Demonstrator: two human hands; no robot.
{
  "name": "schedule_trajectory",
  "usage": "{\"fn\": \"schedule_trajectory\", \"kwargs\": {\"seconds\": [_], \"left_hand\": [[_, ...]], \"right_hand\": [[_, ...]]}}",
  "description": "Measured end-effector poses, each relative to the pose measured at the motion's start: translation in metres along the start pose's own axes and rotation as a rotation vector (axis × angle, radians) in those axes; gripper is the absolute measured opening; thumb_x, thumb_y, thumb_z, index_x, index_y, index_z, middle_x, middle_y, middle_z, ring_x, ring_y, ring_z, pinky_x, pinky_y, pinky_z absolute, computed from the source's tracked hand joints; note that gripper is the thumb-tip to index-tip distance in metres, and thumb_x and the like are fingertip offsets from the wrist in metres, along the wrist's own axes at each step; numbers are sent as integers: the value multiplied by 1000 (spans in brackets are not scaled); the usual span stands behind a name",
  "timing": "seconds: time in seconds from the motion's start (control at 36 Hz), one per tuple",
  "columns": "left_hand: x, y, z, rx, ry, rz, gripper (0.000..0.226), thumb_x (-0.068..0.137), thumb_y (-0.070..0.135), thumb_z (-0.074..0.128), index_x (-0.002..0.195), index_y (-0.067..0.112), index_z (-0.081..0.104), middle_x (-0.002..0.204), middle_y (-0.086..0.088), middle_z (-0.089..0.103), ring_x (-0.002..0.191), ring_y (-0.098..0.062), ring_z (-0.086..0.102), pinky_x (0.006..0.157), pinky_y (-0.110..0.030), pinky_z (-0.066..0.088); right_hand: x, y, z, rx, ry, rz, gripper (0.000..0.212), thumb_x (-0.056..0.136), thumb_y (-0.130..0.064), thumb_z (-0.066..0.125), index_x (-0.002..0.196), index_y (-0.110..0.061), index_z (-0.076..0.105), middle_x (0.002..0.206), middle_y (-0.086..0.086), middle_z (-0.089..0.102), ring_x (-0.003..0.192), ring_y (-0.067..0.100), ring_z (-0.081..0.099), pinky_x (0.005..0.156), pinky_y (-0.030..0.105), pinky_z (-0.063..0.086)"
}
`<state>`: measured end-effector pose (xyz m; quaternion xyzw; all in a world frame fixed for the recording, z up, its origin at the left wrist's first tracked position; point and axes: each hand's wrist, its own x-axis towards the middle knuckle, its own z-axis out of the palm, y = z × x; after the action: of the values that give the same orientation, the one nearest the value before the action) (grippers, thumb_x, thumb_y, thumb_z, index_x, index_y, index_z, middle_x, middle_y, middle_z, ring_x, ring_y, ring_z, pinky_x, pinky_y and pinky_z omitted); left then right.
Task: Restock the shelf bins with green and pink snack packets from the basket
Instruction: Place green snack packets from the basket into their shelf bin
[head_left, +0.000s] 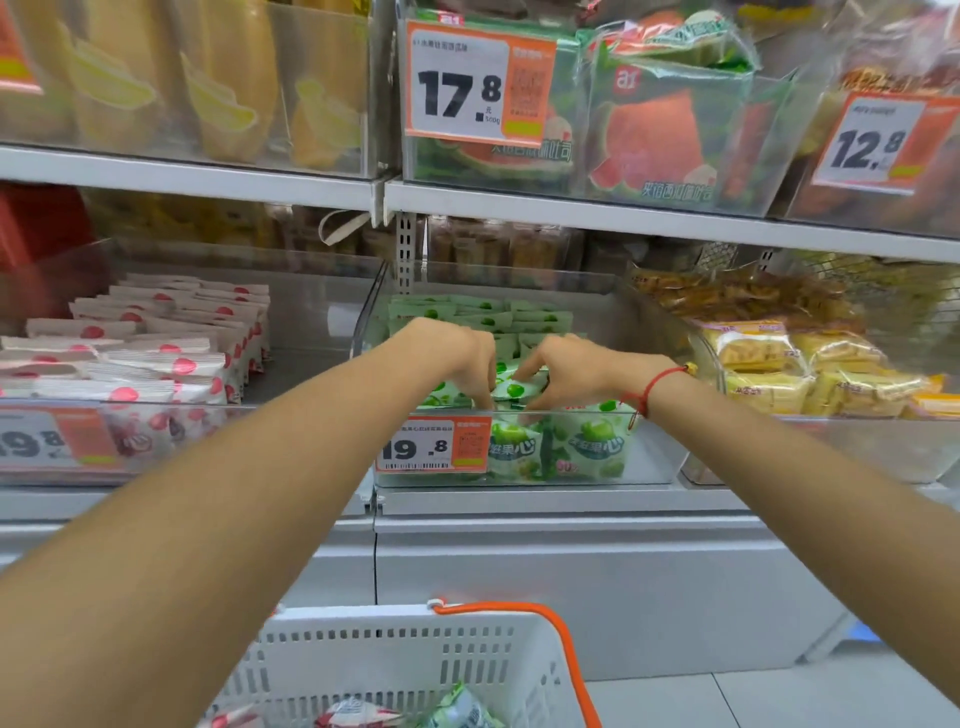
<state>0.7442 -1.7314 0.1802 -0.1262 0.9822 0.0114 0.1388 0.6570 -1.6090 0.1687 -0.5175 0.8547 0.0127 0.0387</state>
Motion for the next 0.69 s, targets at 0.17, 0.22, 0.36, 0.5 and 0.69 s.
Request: {"fn": "schedule_trajectory", "kwargs": {"seconds": [0.17, 0.22, 0.36, 0.5, 0.69], "left_hand": [[-21, -12, 13, -237, 197, 37, 65, 86, 42, 67, 142, 19, 43, 145, 3, 45, 132, -19, 43, 109, -40, 36], [-39, -15, 16, -334, 323, 76, 59, 84, 43, 68, 137, 24, 49, 140, 6, 51, 129, -16, 46, 108, -40, 37], [-84, -10, 31, -483, 677, 83, 29, 85, 38, 68, 113, 32, 65, 112, 16, 66, 103, -6, 58, 89, -30, 46], [-109, -2, 82, -650, 771, -2, 9, 84, 34, 65, 90, 41, 66, 85, 23, 65, 82, -1, 60, 73, -25, 46], [-102, -15, 208, -822, 443, -154, 16, 86, 25, 63, 84, 41, 63, 79, 23, 63, 76, -3, 59, 81, -32, 52]], "right_hand": [[-27, 4, -8, 210, 96, 11, 55, 87, -35, 66, 136, -16, 51, 142, 2, 49, 121, 20, 53, 94, 24, 37], [-39, 1, -11, 245, 257, -9, 45, 87, -31, 66, 130, -19, 57, 136, -1, 54, 117, 17, 54, 95, 26, 39], [-68, -24, -2, 479, 441, -89, 16, 86, -22, 68, 101, -25, 69, 98, -8, 67, 81, -1, 60, 72, 15, 45], [-71, -45, 46, 603, 199, -114, 11, 84, -10, 68, 88, -20, 72, 71, -6, 68, 61, 8, 60, 58, 16, 46], [-51, -64, 163, 566, -412, -55, 21, 92, -8, 57, 110, -4, 68, 103, 18, 70, 58, -3, 61, 61, 11, 48]]}}
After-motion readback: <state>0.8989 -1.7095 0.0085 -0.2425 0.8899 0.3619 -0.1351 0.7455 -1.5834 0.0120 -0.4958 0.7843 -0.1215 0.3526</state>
